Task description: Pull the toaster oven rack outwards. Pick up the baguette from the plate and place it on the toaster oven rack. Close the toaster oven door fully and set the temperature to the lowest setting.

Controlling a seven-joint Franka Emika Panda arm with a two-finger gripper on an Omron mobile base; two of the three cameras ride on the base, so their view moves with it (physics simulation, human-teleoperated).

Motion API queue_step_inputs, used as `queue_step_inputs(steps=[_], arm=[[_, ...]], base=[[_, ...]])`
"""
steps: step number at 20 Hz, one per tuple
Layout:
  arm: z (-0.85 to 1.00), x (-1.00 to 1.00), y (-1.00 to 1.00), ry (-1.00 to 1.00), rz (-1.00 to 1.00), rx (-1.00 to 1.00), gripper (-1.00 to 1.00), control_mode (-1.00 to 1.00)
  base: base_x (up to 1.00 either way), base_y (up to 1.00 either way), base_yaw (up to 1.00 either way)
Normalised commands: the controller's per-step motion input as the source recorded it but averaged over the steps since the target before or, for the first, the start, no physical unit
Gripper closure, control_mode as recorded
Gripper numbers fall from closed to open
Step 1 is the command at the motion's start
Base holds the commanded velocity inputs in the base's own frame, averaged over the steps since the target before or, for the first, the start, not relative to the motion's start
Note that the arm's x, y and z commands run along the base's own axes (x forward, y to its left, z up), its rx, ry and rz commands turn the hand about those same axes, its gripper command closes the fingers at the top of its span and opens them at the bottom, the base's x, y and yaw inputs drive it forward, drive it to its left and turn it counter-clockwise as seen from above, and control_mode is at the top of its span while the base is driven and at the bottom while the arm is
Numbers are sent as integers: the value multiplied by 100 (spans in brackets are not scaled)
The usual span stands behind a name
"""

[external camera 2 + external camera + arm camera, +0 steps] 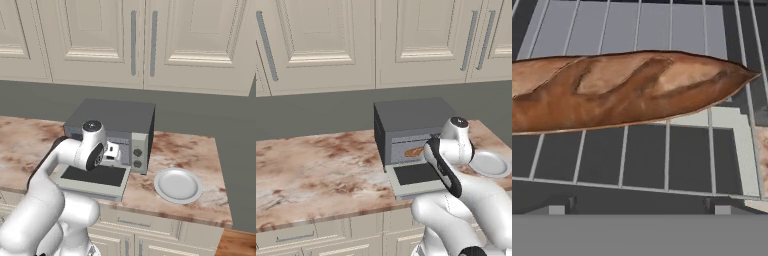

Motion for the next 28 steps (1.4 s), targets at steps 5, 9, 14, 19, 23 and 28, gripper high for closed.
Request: queue_step_inputs(steps=[5, 9, 14, 19, 23, 28], arm=[[-20, 24, 0, 0, 0, 0, -100, -100], [-12, 29, 0, -1, 0, 0, -100, -100], [0, 33, 0, -12, 0, 0, -100, -100], [0, 31, 0, -25, 0, 0, -100, -100], [5, 22, 0, -35, 0, 0, -100, -100], [35, 5, -14, -13, -1, 5, -100, -100]], base=[[0, 0, 0], [0, 0, 0], [0, 0, 0], [0, 0, 0], [0, 0, 0], [0, 0, 0]])
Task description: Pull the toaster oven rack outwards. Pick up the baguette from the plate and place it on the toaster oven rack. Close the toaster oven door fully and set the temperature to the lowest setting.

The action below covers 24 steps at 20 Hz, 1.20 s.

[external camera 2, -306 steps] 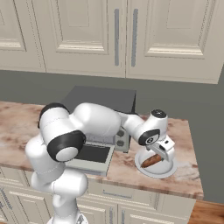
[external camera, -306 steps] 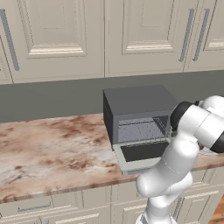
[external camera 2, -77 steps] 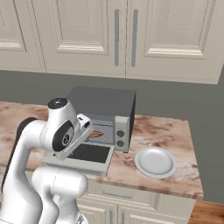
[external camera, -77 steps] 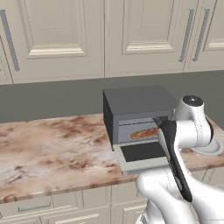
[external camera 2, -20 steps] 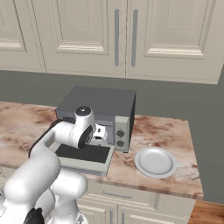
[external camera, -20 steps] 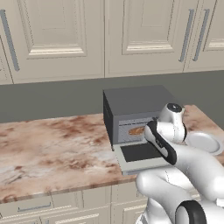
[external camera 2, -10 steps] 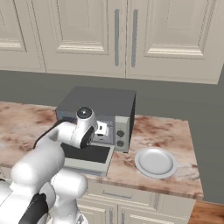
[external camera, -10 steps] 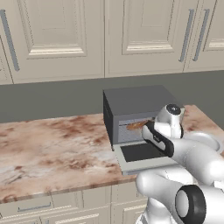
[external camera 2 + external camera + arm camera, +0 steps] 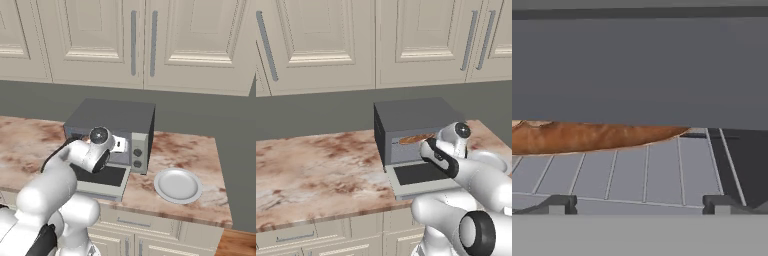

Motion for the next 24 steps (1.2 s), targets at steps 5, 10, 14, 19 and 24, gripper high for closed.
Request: queue_step_inputs(steps=[5, 10, 14, 19, 24], arm=[[92, -41, -46, 31, -3, 4, -100, -100], [44, -37, -49, 35, -1, 0, -100, -100], [-12, -42, -40, -6, 2, 0, -100, -100], [-21, -57, -49, -18, 15, 0, -100, -100], [-26, -72, -29, -20, 21, 0, -100, -100]], base=[[0, 0, 0], [0, 0, 0], [0, 0, 0], [0, 0, 0], [0, 0, 0]])
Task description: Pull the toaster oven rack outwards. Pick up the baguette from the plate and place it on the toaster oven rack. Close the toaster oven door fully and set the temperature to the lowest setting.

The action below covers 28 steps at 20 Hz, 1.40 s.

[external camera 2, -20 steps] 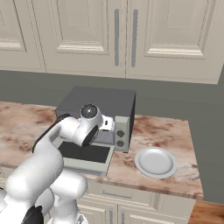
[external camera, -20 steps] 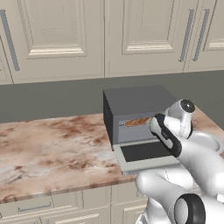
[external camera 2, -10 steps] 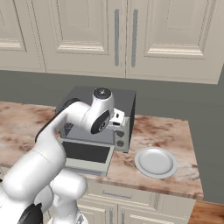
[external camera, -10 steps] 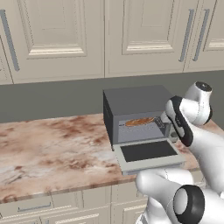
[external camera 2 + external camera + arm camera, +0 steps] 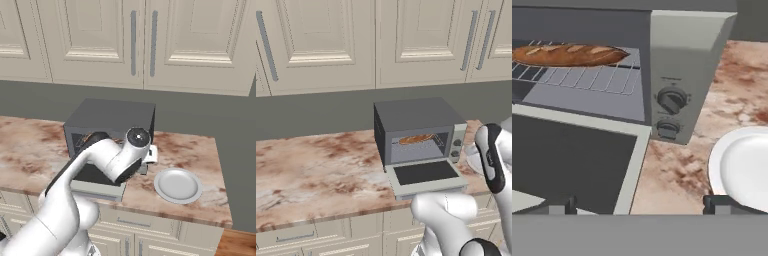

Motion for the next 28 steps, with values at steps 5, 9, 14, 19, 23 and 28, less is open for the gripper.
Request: queue_step_inputs(steps=[5, 9, 14, 19, 23, 28], arm=[[-36, -49, -23, -19, 26, 0, -100, -100], [-33, -7, -19, -13, 30, 0, -100, -100], [-26, 0, -12, -7, 33, 1, -100, -100], [-24, 0, -23, 0, 39, 5, -100, -100], [-17, 0, -10, -1, 32, 7, -100, -100], [-26, 7, 10, -6, 12, 3, -100, -100]], base=[[0, 0, 0], [0, 0, 0], [0, 0, 0], [0, 0, 0], [0, 0, 0], [0, 0, 0]])
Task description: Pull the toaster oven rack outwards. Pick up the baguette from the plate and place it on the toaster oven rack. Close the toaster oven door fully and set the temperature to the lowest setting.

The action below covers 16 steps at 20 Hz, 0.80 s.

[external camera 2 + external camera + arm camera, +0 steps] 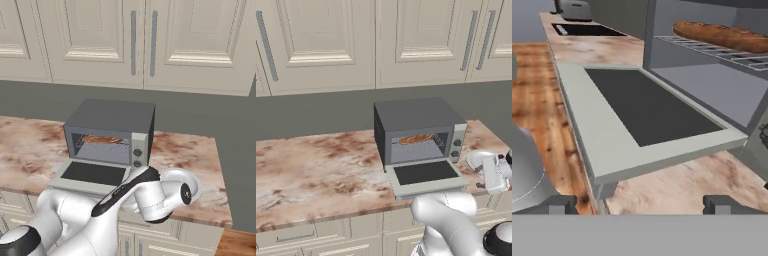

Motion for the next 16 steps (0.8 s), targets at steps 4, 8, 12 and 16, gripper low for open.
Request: queue_step_inputs(steps=[4, 8, 12, 16], arm=[[-22, 3, 18, -11, 2, 0, -100, -100], [-11, 0, 30, -16, 0, 3, -100, -100], [-13, 0, 44, -8, -1, 0, -100, -100], [-19, 1, 42, -1, 0, 0, -100, -100]], base=[[0, 0, 0], [0, 0, 0], [0, 0, 0], [0, 0, 0]])
